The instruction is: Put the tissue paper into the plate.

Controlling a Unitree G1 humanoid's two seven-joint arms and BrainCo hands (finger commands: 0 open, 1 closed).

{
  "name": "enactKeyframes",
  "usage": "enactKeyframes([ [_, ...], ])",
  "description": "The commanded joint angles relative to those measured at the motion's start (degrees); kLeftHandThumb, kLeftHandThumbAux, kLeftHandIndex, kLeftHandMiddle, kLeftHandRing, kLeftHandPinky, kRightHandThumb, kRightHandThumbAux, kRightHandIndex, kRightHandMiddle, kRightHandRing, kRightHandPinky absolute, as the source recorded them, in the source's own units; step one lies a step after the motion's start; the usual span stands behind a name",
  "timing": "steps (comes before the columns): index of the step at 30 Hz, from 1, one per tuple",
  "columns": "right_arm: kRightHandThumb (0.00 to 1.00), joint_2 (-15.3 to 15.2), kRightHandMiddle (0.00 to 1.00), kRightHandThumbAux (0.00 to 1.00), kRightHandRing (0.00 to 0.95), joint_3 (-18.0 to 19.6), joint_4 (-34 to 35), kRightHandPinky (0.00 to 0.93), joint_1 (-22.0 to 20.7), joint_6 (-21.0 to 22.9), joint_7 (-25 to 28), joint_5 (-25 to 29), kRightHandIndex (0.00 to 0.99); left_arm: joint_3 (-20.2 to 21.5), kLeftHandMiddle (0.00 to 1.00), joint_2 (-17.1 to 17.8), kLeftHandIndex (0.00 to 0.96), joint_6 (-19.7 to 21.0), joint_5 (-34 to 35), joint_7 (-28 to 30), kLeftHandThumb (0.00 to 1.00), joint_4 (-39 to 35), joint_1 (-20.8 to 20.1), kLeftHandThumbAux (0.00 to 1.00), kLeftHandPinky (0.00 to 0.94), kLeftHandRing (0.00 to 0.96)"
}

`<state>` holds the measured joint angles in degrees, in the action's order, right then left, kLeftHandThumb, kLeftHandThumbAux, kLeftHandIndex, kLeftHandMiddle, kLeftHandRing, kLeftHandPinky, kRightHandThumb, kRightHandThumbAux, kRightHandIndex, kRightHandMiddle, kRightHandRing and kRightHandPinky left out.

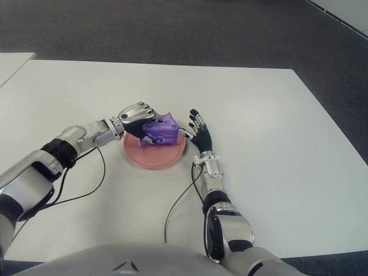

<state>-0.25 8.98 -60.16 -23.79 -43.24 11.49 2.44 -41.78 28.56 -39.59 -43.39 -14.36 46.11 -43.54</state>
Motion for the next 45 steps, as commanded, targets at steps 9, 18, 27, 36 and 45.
enactKeyframes([
  [9, 0.096, 0.21, 0.03, 0.706, 0.013, 0.92, -5.74, 0.055, 7.31, 2.58, 0.28, 1.18, 0.062, 3.1, 0.001, 2.93, 0.004, 2.96, 20.33, 37.45, 0.094, -9.17, 5.78, 0.272, 0.001, 0.001],
  [18, 0.096, 0.07, 0.03, 0.706, 0.013, 1.06, -5.82, 0.055, 7.25, 2.62, 0.49, 1.28, 0.062, 7.89, 0.0, 5.28, 0.0, 11.2, 26.69, 47.06, 0.056, -19.54, 9.02, 0.357, 0.0, 0.0],
  [27, 0.096, -0.09, 0.03, 0.706, 0.013, 1.39, -6.02, 0.055, 7.06, 2.66, 0.82, 1.32, 0.062, 14.28, 0.0, 8.09, 0.0, 20.91, 29.49, 54.67, 0.003, -31.95, 12.05, 0.397, 0.0, 0.0],
  [36, 0.096, -0.24, 0.03, 0.706, 0.013, 1.57, -6.08, 0.055, 7.0, 2.69, 1.08, 1.44, 0.062, 15.31, 0.0, 7.24, 0.0, 25.7, 27.44, 57.46, 0.0, -35.52, 13.1, 0.429, 0.0, 0.0],
  [45, 0.096, -0.26, 0.03, 0.706, 0.013, 1.6, -6.06, 0.055, 7.04, 2.66, 1.16, 1.47, 0.062, 17.18, 0.0, 6.24, 0.0, 23.57, 25.12, 53.21, 0.0, -33.24, 13.7, 0.464, 0.0, 0.0],
])
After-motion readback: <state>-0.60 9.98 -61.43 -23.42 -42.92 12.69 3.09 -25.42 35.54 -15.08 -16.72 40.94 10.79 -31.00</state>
